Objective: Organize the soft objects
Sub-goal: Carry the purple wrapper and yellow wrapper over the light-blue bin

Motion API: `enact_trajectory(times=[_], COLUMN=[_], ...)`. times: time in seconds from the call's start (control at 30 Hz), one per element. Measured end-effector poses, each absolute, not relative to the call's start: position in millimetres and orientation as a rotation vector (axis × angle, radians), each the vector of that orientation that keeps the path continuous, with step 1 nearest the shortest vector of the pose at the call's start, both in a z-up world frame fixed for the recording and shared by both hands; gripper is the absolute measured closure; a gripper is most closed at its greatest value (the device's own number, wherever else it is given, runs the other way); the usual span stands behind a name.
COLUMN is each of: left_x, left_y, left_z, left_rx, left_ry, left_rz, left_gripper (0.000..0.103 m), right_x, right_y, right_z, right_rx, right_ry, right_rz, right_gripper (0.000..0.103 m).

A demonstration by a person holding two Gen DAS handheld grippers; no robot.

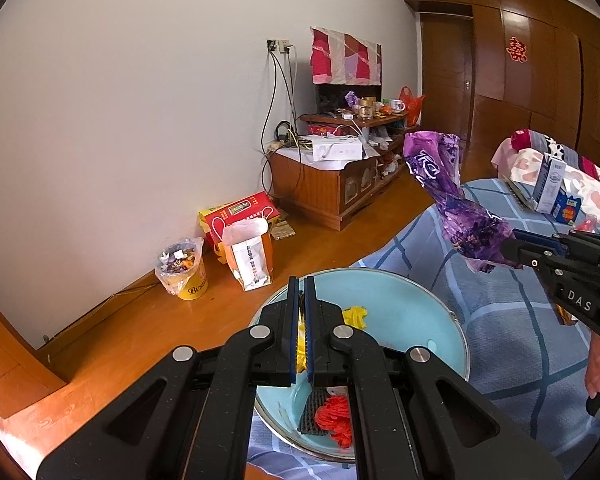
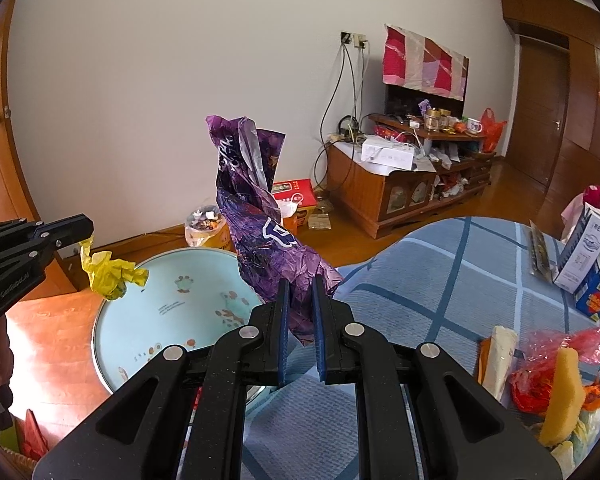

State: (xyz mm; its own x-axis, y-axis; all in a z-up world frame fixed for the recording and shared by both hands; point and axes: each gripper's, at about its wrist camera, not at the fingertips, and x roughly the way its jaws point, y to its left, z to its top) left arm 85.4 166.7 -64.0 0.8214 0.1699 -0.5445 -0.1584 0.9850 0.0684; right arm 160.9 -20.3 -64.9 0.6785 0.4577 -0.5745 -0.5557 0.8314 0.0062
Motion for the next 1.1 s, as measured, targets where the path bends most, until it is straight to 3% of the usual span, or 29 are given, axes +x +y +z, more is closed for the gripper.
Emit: enact_trajectory(times=[1.1], left_x=[84.0], left_y=[169.7], left_z=[-63.5], left_rx=[0.014], left_ry=[0.578], left_rz=[0.182], left_gripper=[0.101], right_x=[160.4], right_y=[-13.1], right_z=[-65.6], right_rx=[-0.188], right_ry=[0.600], right_rz=[0.605], right_gripper=[0.091])
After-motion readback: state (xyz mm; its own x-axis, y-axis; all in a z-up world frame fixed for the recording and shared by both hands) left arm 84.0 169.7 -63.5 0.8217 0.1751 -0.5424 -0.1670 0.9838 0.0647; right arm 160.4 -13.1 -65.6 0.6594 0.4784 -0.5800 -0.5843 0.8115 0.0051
